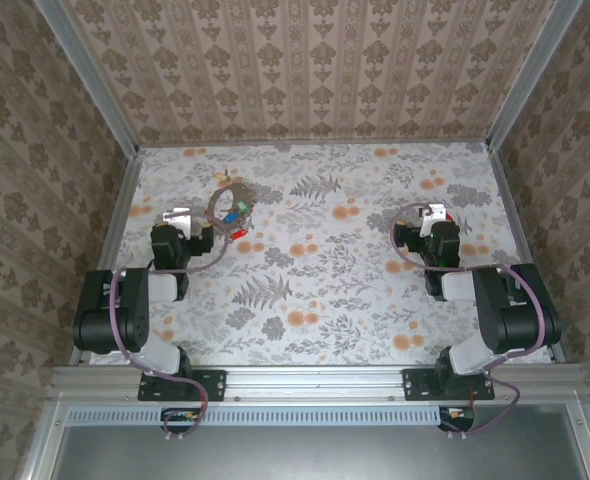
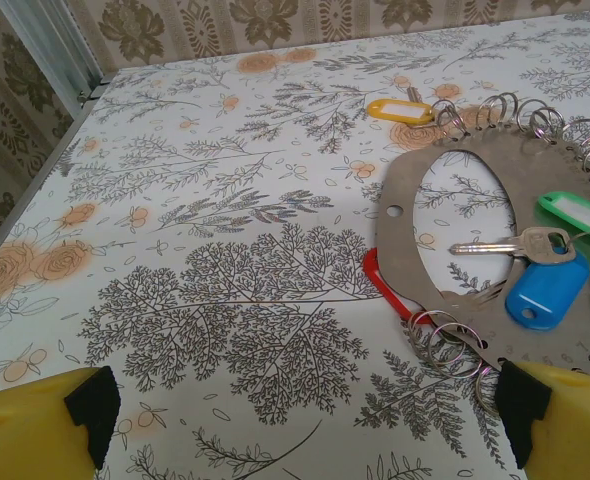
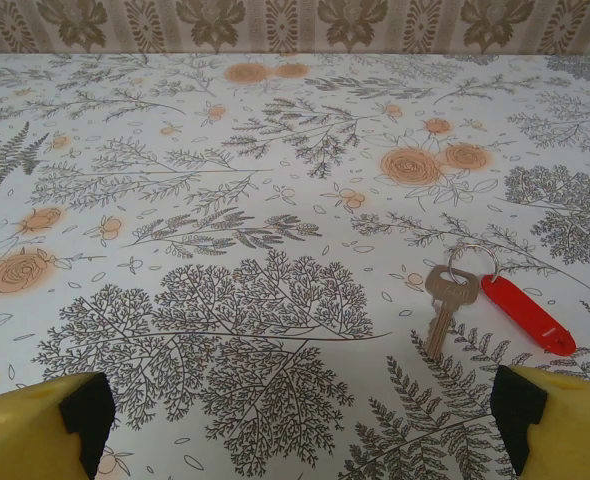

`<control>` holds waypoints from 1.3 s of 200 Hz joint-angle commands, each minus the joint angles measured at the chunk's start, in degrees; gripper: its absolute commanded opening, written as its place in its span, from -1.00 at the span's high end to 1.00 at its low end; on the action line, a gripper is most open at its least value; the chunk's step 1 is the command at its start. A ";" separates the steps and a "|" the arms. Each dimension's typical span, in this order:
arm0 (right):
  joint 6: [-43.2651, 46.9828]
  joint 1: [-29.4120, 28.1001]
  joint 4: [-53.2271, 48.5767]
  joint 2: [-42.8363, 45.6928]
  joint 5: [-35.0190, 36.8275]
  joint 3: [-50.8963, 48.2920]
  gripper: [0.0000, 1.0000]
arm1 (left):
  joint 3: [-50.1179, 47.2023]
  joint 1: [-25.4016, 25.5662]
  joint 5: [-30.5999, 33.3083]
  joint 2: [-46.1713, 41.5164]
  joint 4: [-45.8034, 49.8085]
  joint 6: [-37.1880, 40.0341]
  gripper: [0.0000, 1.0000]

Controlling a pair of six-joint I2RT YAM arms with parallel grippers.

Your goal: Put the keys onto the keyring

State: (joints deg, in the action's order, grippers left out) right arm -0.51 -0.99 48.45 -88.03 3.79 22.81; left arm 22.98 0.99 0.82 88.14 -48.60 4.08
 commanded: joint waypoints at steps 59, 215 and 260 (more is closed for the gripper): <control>-1.24 0.26 0.33 0.48 -1.07 0.71 -0.99 | 0.56 -0.03 -0.82 -0.18 0.32 -0.85 -1.00; -6.53 0.45 -19.82 17.96 7.10 4.85 -0.99 | 9.16 4.10 7.79 -15.89 27.61 -4.41 -1.00; -24.68 1.06 -50.52 27.08 7.02 16.49 -0.99 | 26.15 1.30 1.98 -18.17 55.66 -21.48 -1.00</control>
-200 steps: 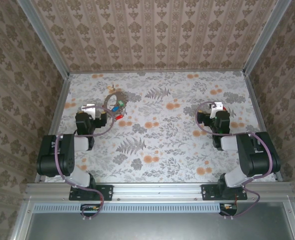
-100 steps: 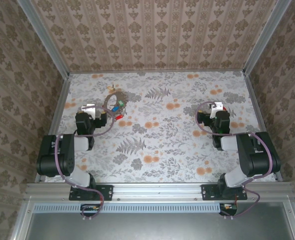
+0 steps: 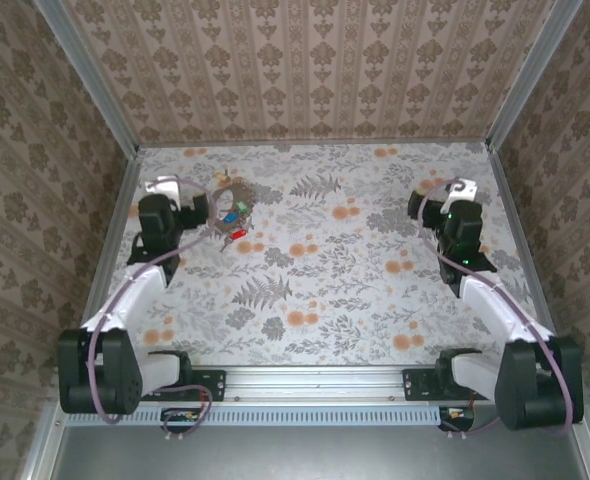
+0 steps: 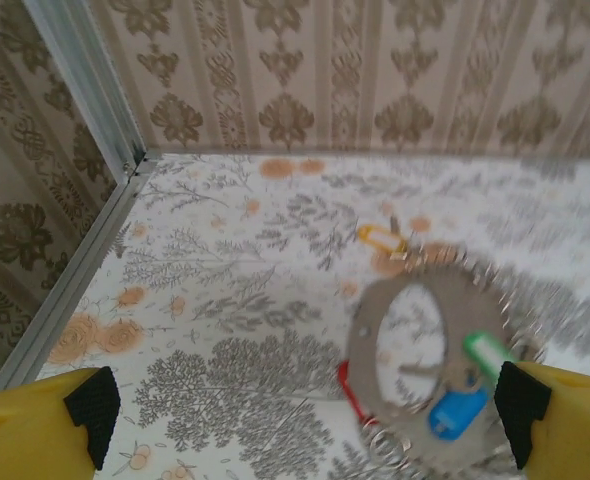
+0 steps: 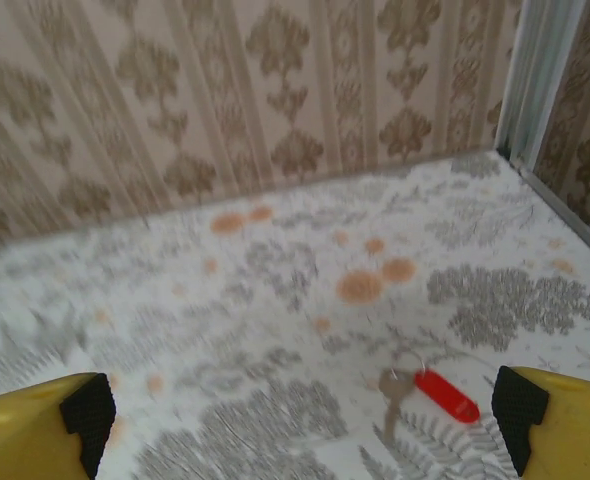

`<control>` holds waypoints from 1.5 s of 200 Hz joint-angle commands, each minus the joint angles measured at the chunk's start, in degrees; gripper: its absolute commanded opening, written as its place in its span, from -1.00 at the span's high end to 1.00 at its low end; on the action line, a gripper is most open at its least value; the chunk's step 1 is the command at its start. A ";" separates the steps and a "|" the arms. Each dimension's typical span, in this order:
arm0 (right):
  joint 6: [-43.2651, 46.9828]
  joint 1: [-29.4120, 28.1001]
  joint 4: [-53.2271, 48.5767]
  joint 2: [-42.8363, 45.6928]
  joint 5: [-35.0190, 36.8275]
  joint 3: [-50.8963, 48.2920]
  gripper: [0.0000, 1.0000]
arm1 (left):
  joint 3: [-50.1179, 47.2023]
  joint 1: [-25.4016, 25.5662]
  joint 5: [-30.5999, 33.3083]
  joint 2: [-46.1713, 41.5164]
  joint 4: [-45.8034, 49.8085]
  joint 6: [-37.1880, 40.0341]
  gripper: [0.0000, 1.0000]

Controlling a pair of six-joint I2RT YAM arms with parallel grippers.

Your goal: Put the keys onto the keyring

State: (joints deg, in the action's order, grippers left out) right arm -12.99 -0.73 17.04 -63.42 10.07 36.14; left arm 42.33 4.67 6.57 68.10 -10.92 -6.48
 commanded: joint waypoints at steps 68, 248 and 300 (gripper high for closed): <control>-10.30 -1.17 -30.76 0.89 -6.72 9.77 -0.99 | 36.89 -0.65 -22.99 34.07 32.47 -4.41 -1.00; -18.83 -0.63 -53.05 -8.95 -4.86 24.67 -0.75 | 26.56 18.07 -19.95 40.53 39.59 2.68 -0.90; -17.12 1.05 -49.11 -15.85 -19.31 26.54 -0.29 | 11.93 30.11 -18.97 26.85 37.63 2.44 -0.90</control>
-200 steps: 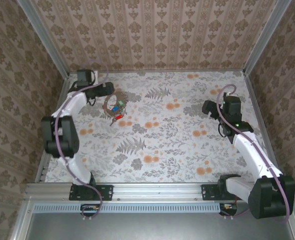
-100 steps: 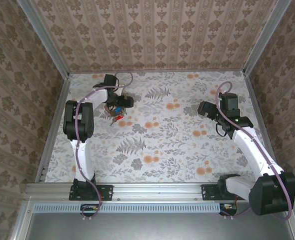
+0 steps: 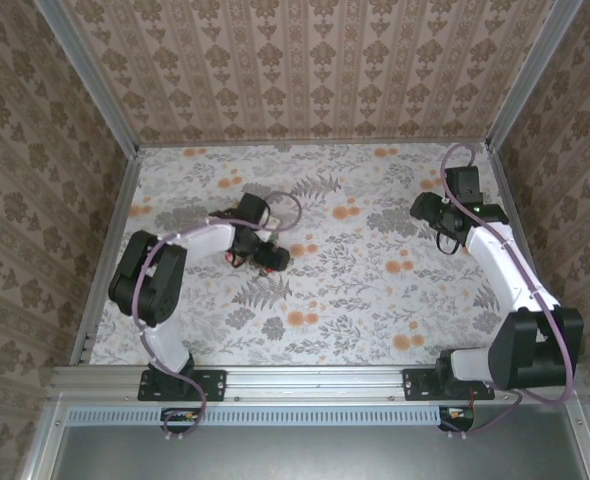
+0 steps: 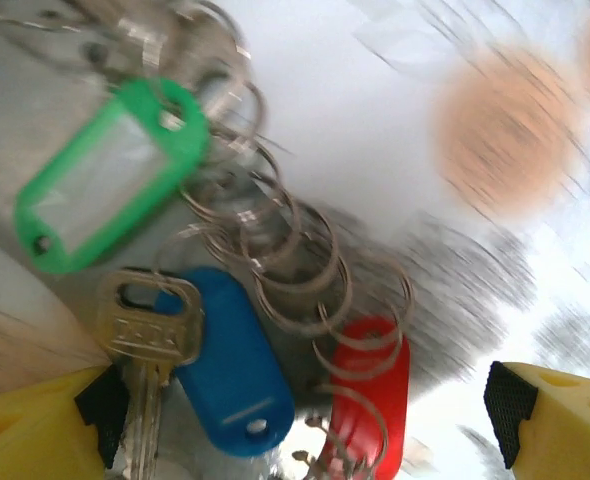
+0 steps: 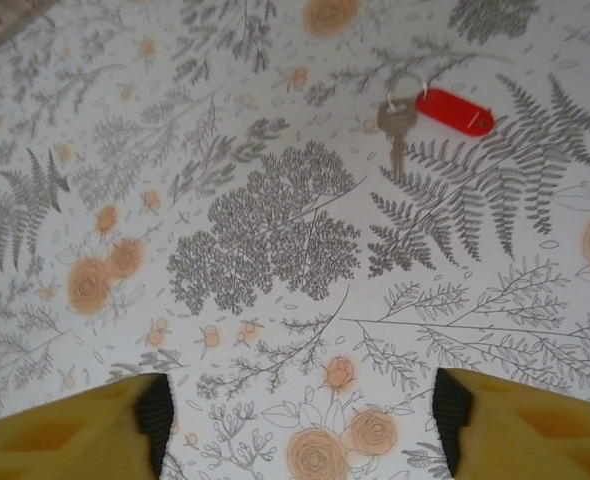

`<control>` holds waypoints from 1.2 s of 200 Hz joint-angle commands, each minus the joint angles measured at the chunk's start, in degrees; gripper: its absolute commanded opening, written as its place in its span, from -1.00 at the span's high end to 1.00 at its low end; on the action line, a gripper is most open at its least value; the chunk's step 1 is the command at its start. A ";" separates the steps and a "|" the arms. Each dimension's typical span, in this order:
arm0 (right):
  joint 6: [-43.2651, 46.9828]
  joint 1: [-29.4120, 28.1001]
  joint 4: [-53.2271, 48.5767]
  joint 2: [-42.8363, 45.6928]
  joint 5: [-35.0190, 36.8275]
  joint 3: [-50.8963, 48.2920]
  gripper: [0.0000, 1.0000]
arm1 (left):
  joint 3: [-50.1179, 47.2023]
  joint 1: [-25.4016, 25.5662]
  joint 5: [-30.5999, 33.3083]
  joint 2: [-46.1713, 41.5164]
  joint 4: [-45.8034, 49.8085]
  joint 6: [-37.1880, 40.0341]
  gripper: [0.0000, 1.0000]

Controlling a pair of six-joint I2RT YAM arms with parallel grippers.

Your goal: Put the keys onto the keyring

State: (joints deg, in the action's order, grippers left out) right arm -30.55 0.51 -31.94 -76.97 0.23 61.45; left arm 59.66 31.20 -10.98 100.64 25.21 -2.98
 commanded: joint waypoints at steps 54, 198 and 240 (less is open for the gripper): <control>10.62 -10.04 0.03 -10.40 -17.29 3.00 0.11 | -8.83 1.35 -7.60 -25.98 2.64 -1.32 -0.96; 100.18 -35.79 21.70 -38.78 -14.49 16.48 0.32 | -12.22 -34.89 -31.65 -25.89 4.71 -22.51 -0.60; 107.78 -36.37 26.06 -41.88 -17.13 18.05 0.33 | -16.04 -34.15 -31.82 -25.85 1.74 -25.57 -0.30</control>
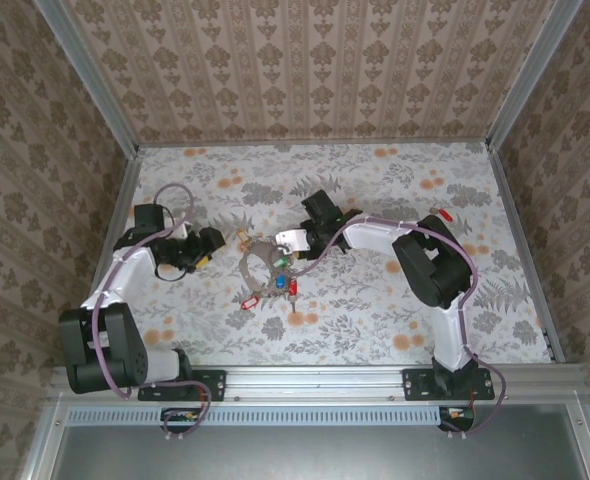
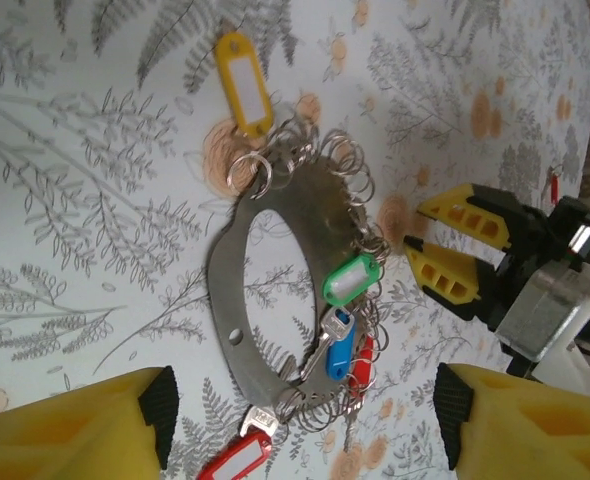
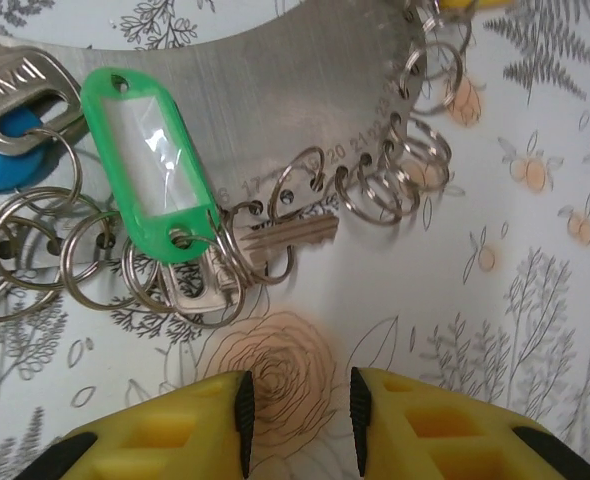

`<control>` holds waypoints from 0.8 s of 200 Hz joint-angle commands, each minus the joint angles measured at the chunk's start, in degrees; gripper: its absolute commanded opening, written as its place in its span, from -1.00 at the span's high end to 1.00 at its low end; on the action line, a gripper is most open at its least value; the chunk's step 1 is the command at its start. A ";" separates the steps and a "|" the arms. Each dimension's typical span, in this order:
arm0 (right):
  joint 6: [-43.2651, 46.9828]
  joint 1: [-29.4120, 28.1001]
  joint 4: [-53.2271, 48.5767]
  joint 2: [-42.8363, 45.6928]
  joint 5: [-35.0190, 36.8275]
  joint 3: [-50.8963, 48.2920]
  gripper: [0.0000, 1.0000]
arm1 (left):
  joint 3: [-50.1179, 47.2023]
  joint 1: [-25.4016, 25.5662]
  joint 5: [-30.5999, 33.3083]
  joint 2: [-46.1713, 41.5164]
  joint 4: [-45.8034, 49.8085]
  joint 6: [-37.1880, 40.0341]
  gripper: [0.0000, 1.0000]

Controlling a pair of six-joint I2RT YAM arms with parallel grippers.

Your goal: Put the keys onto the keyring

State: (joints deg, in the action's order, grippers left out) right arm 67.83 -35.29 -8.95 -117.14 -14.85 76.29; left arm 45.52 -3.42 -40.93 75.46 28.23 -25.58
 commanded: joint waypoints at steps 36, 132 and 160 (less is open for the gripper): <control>12.35 -1.09 4.56 -5.15 -2.81 5.32 0.39 | -2.33 1.52 -1.73 0.35 -2.21 -2.91 -0.23; 10.18 -3.52 7.40 -8.72 -6.35 7.60 0.19 | -3.24 1.92 0.10 2.69 -3.13 -2.81 -0.20; 10.66 -3.99 4.31 -8.63 -8.17 8.22 0.32 | -2.44 1.91 2.39 5.59 -3.12 -2.94 -0.12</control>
State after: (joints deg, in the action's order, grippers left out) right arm 77.87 -38.30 -1.50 -124.64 -18.61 83.00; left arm 43.03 -1.89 -40.58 78.41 25.41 -27.53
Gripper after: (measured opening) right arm 0.367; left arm 0.576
